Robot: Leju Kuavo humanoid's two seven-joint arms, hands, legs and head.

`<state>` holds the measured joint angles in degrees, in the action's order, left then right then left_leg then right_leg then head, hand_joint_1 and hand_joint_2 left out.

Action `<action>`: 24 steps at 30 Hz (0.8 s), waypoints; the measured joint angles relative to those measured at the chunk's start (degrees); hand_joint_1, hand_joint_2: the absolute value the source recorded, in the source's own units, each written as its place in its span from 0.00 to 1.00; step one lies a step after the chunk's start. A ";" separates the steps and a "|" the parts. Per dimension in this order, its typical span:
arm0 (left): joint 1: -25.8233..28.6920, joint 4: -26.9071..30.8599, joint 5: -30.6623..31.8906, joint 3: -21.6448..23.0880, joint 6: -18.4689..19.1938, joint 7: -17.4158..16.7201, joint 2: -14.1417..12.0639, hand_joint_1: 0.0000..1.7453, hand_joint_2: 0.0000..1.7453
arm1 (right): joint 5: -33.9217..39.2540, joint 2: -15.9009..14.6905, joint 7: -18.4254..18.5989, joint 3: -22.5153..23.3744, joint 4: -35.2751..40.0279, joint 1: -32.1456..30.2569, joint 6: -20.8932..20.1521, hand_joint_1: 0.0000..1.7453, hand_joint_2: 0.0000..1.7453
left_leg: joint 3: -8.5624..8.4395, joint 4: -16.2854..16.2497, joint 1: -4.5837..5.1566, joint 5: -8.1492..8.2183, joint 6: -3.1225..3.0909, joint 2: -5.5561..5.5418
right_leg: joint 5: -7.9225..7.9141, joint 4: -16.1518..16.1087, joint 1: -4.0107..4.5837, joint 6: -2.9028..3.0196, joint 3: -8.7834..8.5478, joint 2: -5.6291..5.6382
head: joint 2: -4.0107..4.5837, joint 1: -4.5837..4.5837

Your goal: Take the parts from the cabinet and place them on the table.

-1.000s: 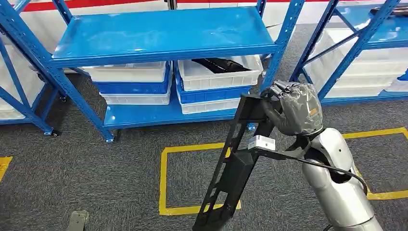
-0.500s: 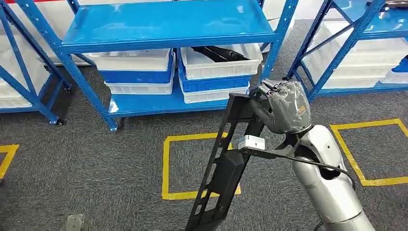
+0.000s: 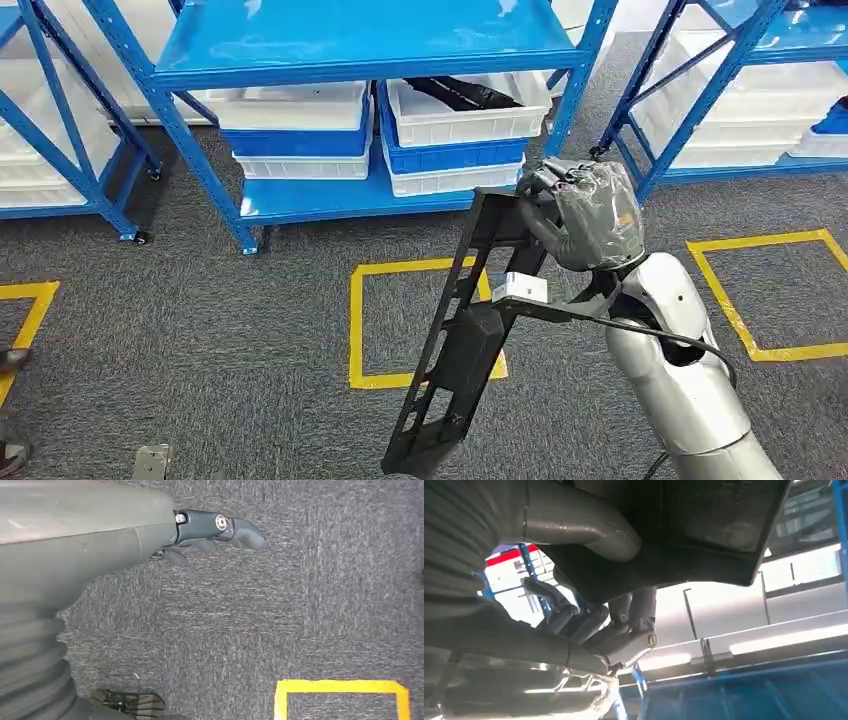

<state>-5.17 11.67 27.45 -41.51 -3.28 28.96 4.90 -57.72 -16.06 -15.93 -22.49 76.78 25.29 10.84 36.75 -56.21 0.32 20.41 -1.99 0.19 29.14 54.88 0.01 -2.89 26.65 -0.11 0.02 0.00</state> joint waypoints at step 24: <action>-0.69 0.04 1.38 -0.33 0.35 -0.68 -0.17 0.00 1.00 | -2.97 2.97 1.71 -1.53 -1.49 -0.35 0.20 1.00 1.00 | 2.01 -3.29 -1.08 2.37 -1.14 -0.07 | 3.00 22.14 -1.20 -0.43 13.93 -0.11 | 0.00 -0.26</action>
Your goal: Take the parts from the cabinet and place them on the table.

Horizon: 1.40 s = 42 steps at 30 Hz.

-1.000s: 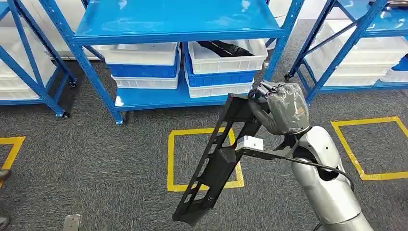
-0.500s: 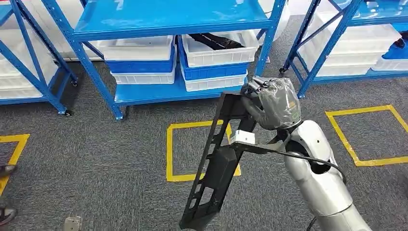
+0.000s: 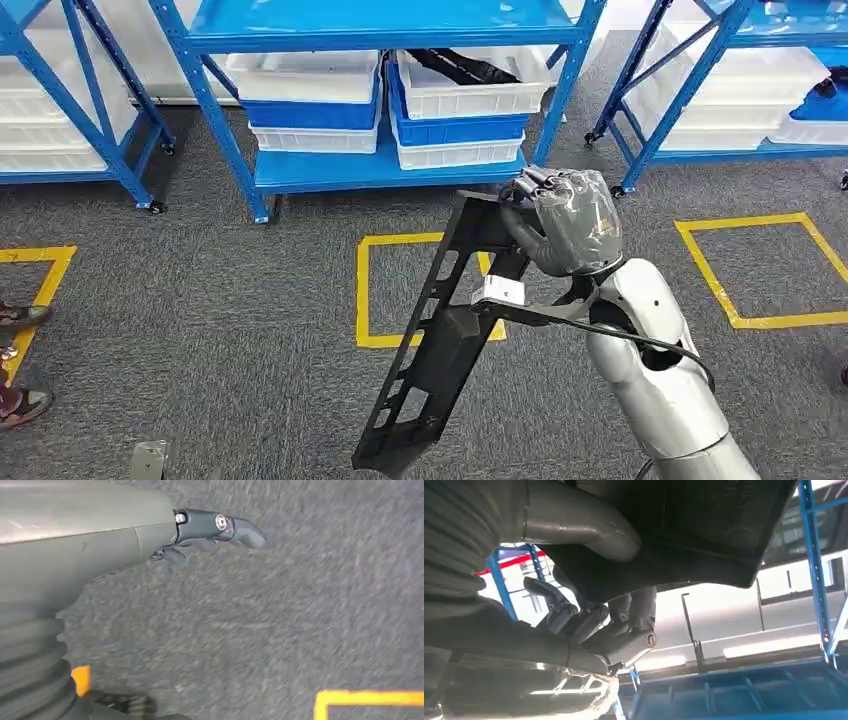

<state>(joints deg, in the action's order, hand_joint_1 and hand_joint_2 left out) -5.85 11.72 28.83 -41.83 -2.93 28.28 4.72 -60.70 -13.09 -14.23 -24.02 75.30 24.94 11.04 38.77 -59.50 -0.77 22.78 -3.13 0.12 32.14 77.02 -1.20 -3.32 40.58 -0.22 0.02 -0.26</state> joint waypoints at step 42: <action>-1.68 0.46 0.17 -0.15 -0.77 -0.87 0.59 0.00 1.00 | 1.03 3.39 -0.70 -0.46 -4.52 3.20 4.04 1.00 1.00 | 1.18 -5.58 -0.54 6.61 3.43 0.15 | -3.94 -20.75 -0.10 4.29 -11.09 0.55 | 0.00 0.42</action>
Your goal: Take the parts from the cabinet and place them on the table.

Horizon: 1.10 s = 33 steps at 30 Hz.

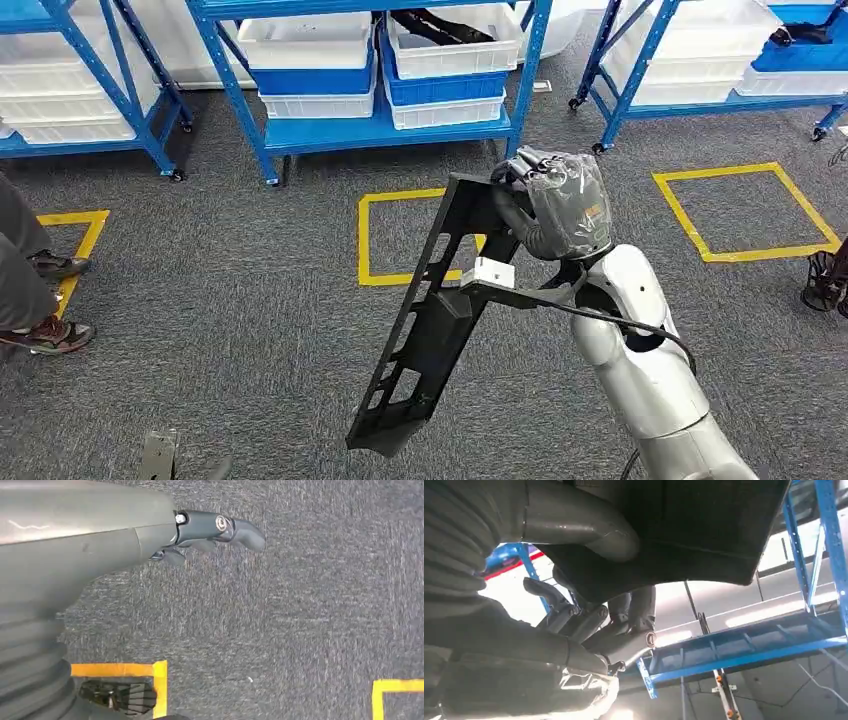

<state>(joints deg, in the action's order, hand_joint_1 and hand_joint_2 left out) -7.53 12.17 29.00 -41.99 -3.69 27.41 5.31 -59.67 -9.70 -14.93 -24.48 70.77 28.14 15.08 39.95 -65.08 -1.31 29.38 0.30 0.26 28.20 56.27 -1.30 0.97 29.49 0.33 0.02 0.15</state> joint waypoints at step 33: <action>0.54 0.07 -0.68 -1.55 -0.06 0.31 -0.09 0.00 1.00 | 1.42 0.28 0.70 1.55 -1.46 0.71 -0.68 1.00 1.00 | 0.41 -10.42 -0.15 7.08 -0.46 -0.26 | -3.22 1.10 0.25 -0.90 4.53 1.69 | 0.00 -0.31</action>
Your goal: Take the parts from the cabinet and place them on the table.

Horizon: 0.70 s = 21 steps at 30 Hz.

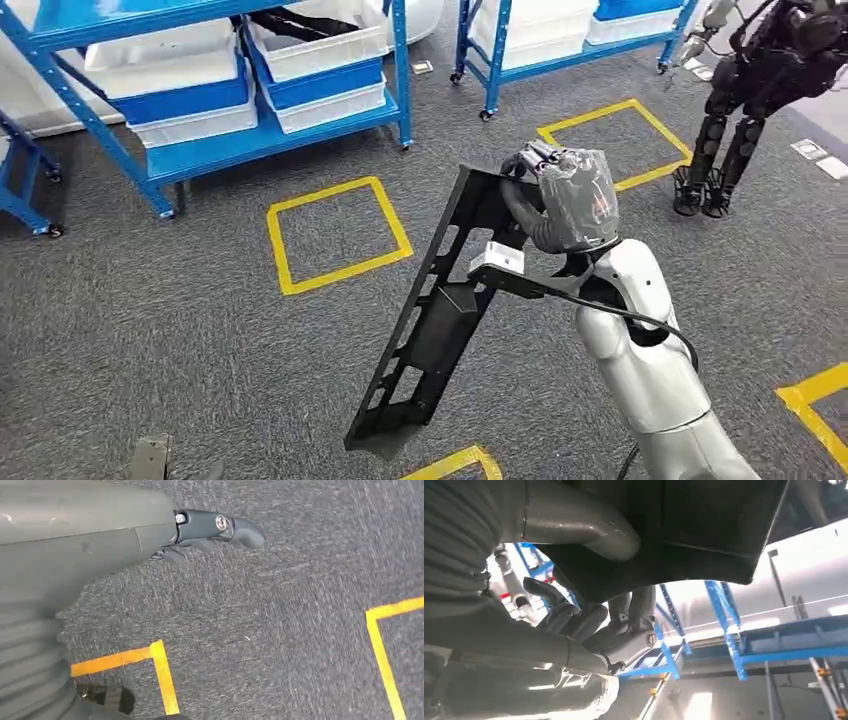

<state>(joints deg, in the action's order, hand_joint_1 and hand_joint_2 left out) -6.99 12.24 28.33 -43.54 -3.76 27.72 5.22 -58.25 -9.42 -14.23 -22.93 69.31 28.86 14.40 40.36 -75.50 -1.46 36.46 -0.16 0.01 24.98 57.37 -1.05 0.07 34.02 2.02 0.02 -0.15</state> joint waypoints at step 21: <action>-0.03 0.11 0.63 -0.87 -0.63 -0.63 0.32 0.00 1.00 | -1.66 -1.97 2.03 5.03 0.69 7.30 -1.40 1.00 1.00 | -7.54 18.80 -0.52 -10.86 0.39 5.81 | 1.52 -0.25 -2.63 -6.60 -1.26 -7.23 | 0.00 -1.26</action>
<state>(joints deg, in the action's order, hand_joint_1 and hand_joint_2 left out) -7.03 12.35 28.96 -44.41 -4.39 27.08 5.55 -59.91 -11.39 -12.20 -17.90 70.00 36.16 13.01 32.81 -56.70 -1.98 25.61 0.24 5.82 26.50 57.12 -3.68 -6.53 32.76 -5.21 0.02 -1.41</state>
